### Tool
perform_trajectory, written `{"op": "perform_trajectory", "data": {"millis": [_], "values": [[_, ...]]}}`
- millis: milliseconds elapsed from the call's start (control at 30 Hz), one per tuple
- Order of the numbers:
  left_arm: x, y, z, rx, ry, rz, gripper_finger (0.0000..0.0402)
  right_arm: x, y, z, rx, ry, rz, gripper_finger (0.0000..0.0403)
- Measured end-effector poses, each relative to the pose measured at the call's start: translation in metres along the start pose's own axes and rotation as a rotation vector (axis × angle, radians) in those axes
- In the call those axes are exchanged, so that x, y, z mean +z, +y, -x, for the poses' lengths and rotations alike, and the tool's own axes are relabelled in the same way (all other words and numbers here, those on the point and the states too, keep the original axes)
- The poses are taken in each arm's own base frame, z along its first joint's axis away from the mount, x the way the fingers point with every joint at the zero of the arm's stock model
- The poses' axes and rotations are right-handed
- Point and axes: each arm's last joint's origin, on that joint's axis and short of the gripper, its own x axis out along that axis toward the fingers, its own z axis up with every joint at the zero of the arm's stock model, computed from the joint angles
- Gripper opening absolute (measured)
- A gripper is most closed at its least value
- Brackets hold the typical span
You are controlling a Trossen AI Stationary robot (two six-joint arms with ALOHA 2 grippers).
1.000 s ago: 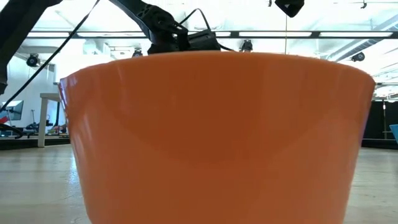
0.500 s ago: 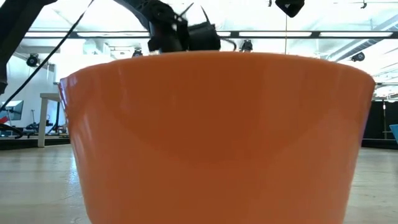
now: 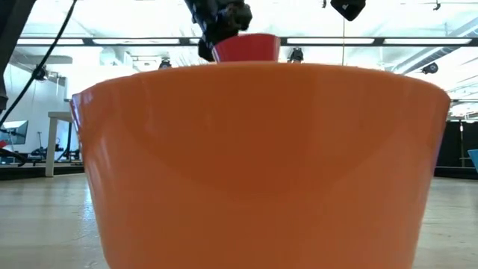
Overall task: Pick & Place Mini bowls
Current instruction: Stack the top red bowl on top of the red bowl on the shelf
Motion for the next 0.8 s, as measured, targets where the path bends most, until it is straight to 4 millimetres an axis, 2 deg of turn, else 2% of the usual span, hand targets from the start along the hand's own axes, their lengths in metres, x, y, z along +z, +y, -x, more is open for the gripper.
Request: {"op": "perform_trajectory", "data": {"millis": [200, 433, 533, 800], "values": [[0.009, 0.021, 0.059, 0.111, -0.085, 0.088, 0.0, 0.0, 0.0, 0.0, 0.0, 0.0, -0.001, 0.0078], [0.003, 0.052, 0.113, 0.205, -0.141, 0.218, 0.0, 0.001, 0.0, 0.0, -0.014, -0.007, 0.037, 0.0062], [-0.002, 0.063, 0.13, 0.237, -0.16, 0.261, 0.0, 0.002, -0.001, 0.0, -0.035, -0.024, 0.044, 0.0053], [-0.015, 0.095, 0.161, 0.319, -0.211, 0.388, 0.0, 0.003, -0.001, 0.0, -0.038, -0.031, 0.05, 0.0018]]}}
